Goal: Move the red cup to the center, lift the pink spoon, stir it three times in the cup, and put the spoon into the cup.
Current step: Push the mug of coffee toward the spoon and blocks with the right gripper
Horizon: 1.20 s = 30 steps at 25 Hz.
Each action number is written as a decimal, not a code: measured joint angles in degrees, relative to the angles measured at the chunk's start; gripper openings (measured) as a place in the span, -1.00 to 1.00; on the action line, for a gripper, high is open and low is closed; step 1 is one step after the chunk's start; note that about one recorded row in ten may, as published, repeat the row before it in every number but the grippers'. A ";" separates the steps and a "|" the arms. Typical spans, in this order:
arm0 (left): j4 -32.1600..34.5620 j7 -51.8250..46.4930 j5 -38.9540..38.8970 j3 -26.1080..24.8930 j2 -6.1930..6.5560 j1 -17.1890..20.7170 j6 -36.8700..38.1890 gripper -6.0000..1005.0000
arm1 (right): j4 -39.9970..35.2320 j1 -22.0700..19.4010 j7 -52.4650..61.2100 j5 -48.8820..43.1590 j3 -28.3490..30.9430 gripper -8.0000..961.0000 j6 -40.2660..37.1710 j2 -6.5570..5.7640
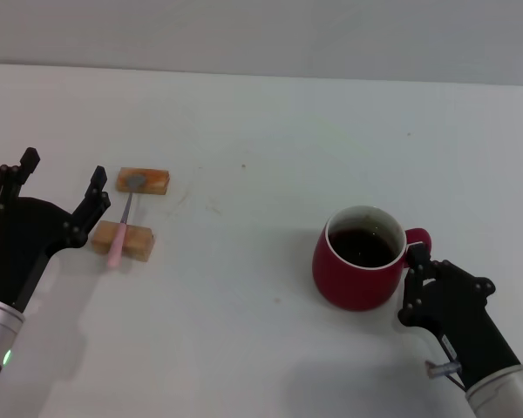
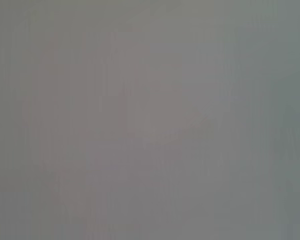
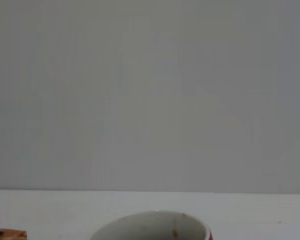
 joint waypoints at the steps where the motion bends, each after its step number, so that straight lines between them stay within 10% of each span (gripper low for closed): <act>1: -0.01 -0.02 0.00 0.00 0.00 -0.04 0.00 0.71 | -0.06 0.22 0.00 0.00 0.16 -0.98 0.17 -0.01; 30: -0.02 -0.20 0.00 0.00 0.01 -0.31 0.10 0.71 | -0.38 2.13 0.00 -0.92 1.88 -0.98 2.94 0.03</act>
